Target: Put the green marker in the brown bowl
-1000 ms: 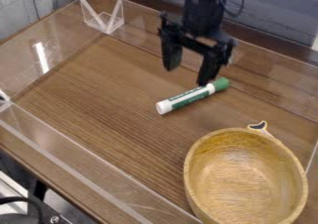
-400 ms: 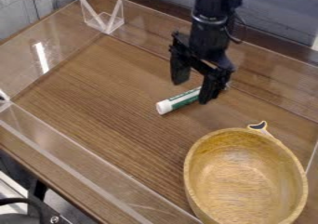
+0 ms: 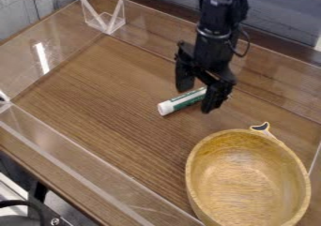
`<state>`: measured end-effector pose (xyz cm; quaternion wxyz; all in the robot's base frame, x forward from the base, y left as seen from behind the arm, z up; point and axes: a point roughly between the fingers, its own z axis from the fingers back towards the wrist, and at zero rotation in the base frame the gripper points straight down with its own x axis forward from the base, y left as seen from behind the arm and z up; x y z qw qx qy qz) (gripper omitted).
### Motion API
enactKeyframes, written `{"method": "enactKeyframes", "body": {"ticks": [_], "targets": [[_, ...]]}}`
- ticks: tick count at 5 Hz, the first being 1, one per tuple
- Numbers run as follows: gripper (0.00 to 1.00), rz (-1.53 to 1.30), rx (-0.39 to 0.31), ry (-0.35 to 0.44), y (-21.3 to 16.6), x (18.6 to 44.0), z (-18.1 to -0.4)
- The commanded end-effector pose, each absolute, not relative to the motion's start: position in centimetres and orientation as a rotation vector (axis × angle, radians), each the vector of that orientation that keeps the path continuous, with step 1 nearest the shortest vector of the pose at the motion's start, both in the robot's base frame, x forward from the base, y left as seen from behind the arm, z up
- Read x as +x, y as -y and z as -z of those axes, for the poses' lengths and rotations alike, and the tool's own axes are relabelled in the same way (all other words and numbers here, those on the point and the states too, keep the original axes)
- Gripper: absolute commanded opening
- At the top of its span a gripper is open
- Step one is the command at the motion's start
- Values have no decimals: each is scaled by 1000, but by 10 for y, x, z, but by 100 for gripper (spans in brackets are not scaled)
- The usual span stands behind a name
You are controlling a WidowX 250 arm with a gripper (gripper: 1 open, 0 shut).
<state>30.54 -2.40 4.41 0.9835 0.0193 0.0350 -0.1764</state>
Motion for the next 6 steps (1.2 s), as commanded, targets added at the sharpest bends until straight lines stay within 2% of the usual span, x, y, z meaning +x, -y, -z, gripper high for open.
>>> {"method": "enactKeyframes", "body": {"ticks": [1, 4, 5, 6], "targets": [[100, 389, 51, -12, 27, 314, -50], [100, 425, 50, 15, 28, 318, -35], [0, 441, 46, 18, 29, 318, -31], [0, 457, 45, 20, 29, 318, -32]]}}
